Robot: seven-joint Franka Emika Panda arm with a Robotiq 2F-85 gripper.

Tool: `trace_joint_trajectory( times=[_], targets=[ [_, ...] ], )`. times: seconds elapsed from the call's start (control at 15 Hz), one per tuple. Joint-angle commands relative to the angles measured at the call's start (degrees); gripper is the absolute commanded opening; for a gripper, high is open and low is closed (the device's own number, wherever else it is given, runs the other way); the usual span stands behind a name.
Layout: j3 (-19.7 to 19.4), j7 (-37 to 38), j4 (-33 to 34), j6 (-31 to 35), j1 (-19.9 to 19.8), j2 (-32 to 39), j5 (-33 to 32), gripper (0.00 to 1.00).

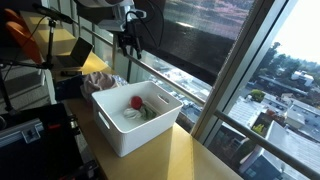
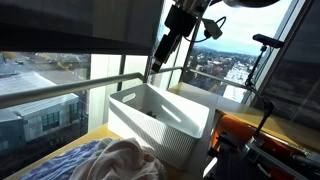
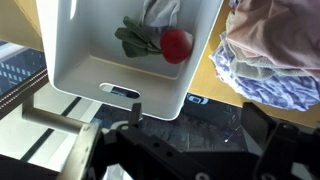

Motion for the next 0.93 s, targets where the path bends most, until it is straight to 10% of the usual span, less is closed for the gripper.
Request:
trace_joint_trajectory(
  times=[0.0, 0.87],
  targets=[
    [1.3, 0.7, 3.6, -2.0, 1.6, 2.5, -1.2, 1.00],
    [3.7, -1.3, 9.1, 2.9, 11.9, 27.9, -0.5, 1.00]
  ],
)
